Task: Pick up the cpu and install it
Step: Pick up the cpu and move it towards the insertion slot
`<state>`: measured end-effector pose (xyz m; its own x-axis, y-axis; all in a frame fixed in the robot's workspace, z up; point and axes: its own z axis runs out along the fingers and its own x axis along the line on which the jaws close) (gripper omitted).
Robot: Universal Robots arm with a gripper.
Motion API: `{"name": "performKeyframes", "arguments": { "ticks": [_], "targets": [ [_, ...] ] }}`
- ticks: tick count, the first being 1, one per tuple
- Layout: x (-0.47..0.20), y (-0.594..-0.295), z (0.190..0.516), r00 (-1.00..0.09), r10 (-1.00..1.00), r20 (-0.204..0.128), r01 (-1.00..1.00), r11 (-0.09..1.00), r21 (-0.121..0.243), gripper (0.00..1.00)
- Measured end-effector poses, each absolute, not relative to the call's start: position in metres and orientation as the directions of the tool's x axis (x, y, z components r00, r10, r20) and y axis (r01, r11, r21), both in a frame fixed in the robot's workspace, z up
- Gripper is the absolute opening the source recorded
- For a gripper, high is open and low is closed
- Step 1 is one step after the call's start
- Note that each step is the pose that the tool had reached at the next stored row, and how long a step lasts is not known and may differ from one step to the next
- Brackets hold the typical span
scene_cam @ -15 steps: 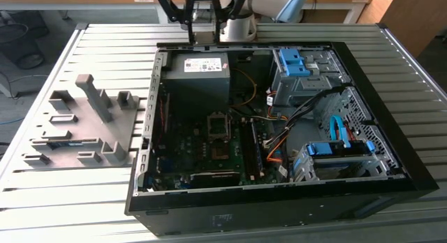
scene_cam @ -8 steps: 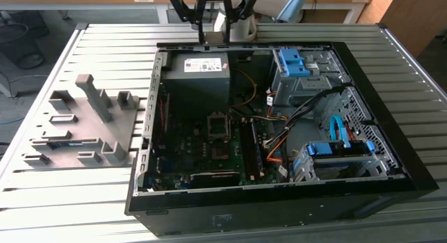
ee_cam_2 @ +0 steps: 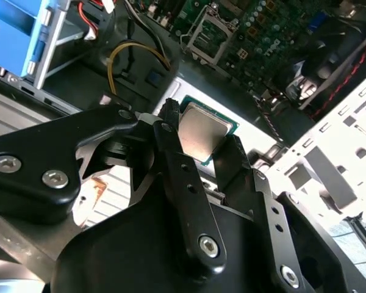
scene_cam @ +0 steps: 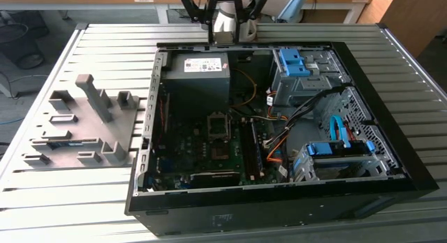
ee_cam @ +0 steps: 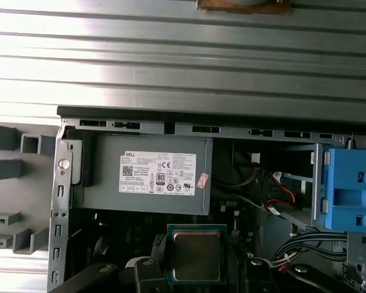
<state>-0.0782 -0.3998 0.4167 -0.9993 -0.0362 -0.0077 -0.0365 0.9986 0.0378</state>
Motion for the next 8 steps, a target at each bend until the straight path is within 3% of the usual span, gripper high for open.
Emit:
{"name": "performKeyframes", "arguments": {
  "ticks": [8],
  "targets": [
    [-0.0669, -0.3999, 0.4166, -0.999, -0.036, -0.008, -0.037, 0.999, 0.038, 0.47]
  ]
}}
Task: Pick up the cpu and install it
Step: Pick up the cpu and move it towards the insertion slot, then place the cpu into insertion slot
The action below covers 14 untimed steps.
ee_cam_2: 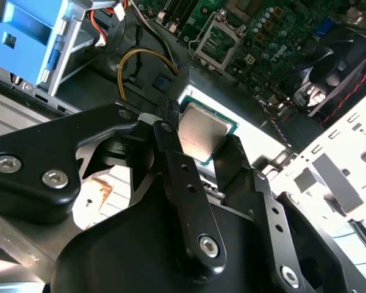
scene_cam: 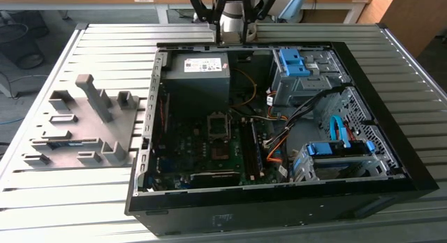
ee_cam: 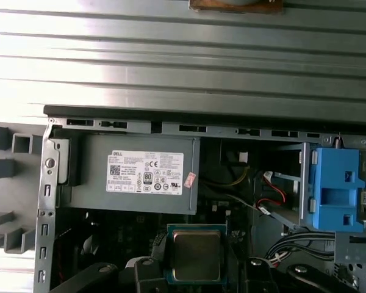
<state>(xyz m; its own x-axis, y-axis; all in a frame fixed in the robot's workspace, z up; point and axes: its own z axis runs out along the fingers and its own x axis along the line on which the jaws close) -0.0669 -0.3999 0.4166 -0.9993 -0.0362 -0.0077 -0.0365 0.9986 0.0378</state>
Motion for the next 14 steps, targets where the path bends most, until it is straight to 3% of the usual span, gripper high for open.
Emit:
{"name": "performKeyframes", "arguments": {
  "ticks": [14],
  "targets": [
    [-0.0666, -0.4071, 0.4123, -0.999, -0.036, -0.008, -0.036, 0.999, 0.038, 0.47]
  ]
}}
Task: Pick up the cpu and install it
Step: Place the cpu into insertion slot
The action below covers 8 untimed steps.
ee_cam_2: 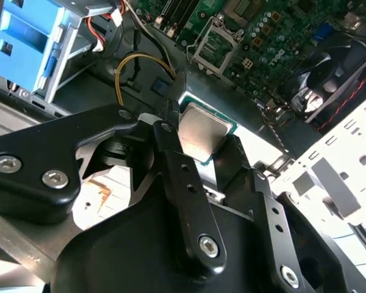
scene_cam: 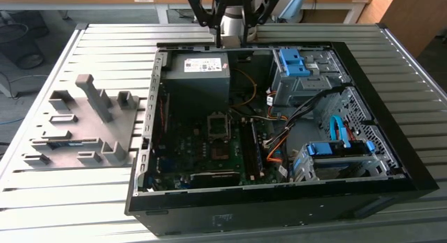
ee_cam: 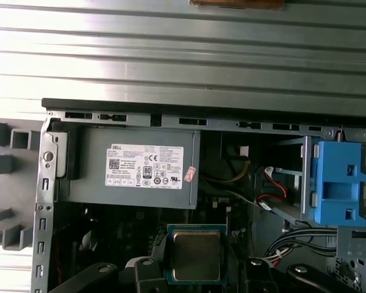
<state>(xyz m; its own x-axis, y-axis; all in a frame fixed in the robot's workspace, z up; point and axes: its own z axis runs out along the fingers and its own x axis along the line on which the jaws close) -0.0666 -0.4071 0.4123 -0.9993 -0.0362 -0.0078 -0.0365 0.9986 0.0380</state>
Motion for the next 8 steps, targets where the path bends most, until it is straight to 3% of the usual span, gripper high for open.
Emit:
{"name": "performKeyframes", "arguments": {
  "ticks": [8],
  "targets": [
    [-0.0666, -0.4116, 0.4057, -0.999, -0.036, -0.008, -0.037, 0.999, 0.038, 0.47]
  ]
}}
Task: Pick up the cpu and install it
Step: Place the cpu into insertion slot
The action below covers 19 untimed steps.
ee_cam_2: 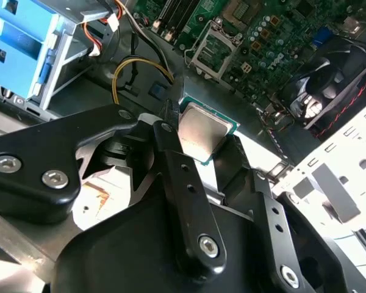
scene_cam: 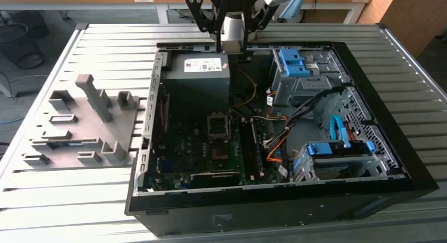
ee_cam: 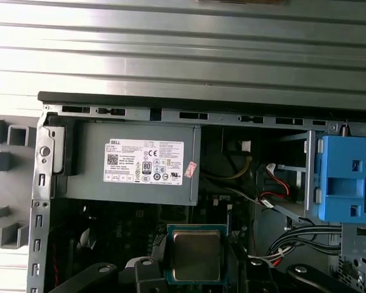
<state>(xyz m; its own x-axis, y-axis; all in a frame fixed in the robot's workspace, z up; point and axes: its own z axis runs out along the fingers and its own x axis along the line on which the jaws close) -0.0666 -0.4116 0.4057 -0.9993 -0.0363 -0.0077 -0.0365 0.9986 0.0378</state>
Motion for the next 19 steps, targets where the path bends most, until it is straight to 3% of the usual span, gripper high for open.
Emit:
{"name": "performKeyframes", "arguments": {
  "ticks": [19],
  "targets": [
    [-0.067, -0.418, 0.394, -0.999, -0.036, -0.008, -0.036, 0.999, 0.038, 0.47]
  ]
}}
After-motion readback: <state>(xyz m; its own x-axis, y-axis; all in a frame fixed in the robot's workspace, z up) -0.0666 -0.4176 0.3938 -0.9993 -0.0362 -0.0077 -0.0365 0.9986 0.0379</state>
